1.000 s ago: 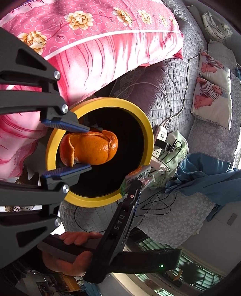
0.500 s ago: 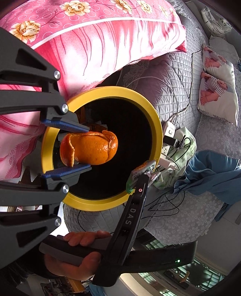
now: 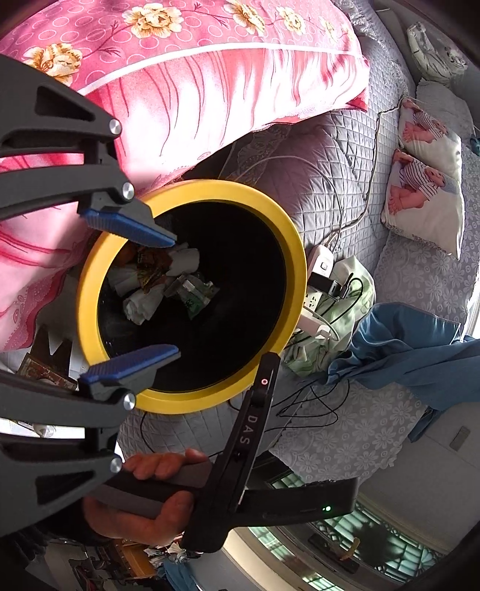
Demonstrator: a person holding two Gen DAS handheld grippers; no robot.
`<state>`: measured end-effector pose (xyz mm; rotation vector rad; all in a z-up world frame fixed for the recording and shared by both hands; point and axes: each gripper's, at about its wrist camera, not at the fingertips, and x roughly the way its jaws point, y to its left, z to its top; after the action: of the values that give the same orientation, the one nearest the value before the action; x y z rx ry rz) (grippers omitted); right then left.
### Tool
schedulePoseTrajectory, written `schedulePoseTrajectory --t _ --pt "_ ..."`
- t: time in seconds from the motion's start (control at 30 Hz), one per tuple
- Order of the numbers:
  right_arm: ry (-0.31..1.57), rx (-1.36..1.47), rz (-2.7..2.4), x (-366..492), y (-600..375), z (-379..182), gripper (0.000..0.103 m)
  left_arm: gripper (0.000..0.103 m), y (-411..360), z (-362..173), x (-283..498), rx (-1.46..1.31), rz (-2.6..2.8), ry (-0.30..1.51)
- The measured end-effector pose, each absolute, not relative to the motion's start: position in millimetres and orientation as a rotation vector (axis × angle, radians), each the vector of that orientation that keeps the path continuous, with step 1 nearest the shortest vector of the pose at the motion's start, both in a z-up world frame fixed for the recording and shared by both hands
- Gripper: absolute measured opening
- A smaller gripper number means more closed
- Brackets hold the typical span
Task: Collect trash
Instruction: 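Open both grippers to drop the packet and peel into the bin, then move both tools back over the black, white and blue bags on the bed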
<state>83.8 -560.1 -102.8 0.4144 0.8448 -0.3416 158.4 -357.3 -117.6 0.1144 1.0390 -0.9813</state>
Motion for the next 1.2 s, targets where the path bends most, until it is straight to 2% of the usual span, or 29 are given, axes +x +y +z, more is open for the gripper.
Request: schedulePoseTrajectory --t 0.67,0.87,1.0,1.07,1.2 --pt "0.819 0.335 -0.254 96 -510 -73 0.033 0.052 -242 -74 214 0.036 -0.764 0.94" --pt "0.81 0.29 -0.176 109 -470 -60 0.034 0.052 -194 -59 224 0.019 -0.684 0.909" --pt "0.806 0.258 -0.112 120 -436 -54 0.038 0.053 -157 -52 230 -0.009 -0.633 0.896" --pt "0.807 0.24 -0.073 126 -417 -53 0.038 0.059 -136 -49 231 -0.029 -0.602 0.885" --pt "0.816 0.196 0.012 139 -377 -51 0.038 0.059 -95 -43 233 -0.059 -0.548 0.864"
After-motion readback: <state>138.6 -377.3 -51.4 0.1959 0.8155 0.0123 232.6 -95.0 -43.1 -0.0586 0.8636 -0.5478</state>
